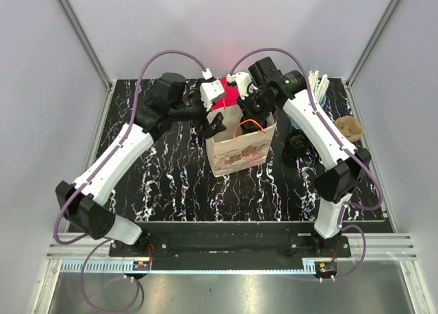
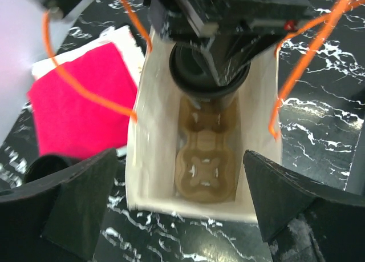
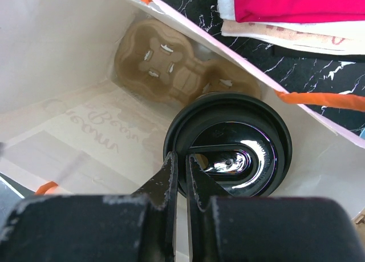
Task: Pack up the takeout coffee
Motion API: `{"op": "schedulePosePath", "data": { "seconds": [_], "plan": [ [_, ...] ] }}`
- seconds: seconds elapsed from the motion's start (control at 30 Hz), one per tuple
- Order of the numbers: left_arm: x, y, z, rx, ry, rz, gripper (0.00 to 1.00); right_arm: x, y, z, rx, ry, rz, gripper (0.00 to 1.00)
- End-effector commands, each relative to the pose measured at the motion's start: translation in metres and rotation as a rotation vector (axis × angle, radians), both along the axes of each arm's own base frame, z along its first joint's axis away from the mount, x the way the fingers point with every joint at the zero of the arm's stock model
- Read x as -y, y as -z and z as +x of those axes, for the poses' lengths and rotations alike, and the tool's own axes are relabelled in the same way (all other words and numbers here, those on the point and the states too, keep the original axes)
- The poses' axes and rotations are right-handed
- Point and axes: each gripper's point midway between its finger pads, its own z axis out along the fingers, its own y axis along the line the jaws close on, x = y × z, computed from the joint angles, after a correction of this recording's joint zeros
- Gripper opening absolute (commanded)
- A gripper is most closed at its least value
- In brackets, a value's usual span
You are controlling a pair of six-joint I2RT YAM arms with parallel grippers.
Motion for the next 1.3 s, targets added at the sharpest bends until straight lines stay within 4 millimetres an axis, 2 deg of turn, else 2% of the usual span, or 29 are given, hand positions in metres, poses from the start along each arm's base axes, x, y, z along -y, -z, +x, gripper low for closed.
{"op": "schedulePosePath", "data": {
  "seconds": [0.0,0.13,0.33,0.5,0.57,0.73,0.8,0.83,0.9,0.97,1.03,1.13,1.27],
  "plan": [
    [0.017,-0.013,0.011,0.024,0.087,-0.043,0.99,-0.004,-0.013,0.004,0.056,-0.01,0.022,0.0],
    [0.02,-0.014,0.011,0.034,0.144,-0.05,0.85,-0.003,-0.012,0.003,0.061,-0.015,0.016,0.0],
    [0.022,0.005,-0.002,0.009,0.235,-0.029,0.73,-0.002,-0.011,0.002,0.072,-0.023,0.015,0.0],
    [0.023,0.014,-0.009,-0.012,0.288,-0.03,0.44,-0.001,-0.015,0.002,0.084,-0.025,0.022,0.0],
    [0.023,0.01,-0.012,-0.011,0.301,-0.041,0.41,-0.001,-0.017,0.001,0.088,-0.026,0.024,0.0],
    [0.022,0.009,-0.016,-0.004,0.303,-0.056,0.18,-0.001,-0.017,0.001,0.092,-0.027,0.024,0.0],
    [0.023,0.016,-0.01,-0.01,0.289,-0.04,0.2,-0.001,-0.018,0.001,0.091,-0.026,0.028,0.0],
    [0.021,0.02,-0.005,-0.014,0.271,-0.021,0.32,-0.001,-0.018,0.001,0.091,-0.027,0.03,0.0],
    [0.021,0.035,0.003,-0.045,0.253,0.013,0.47,-0.001,-0.019,0.0,0.091,-0.026,0.031,0.0],
    [0.021,0.051,0.012,-0.08,0.226,0.052,0.76,-0.001,-0.02,0.0,0.095,-0.028,0.034,0.0],
    [0.019,0.055,0.02,-0.091,0.197,0.073,0.99,-0.002,-0.02,-0.001,0.095,-0.029,0.034,0.0],
    [0.02,0.066,0.028,-0.115,0.181,0.092,0.99,-0.001,-0.019,-0.001,0.093,-0.033,0.033,0.0],
    [0.023,0.064,0.031,-0.12,0.185,0.08,0.99,-0.001,-0.017,-0.002,0.087,-0.034,0.03,0.0]
  ]
}}
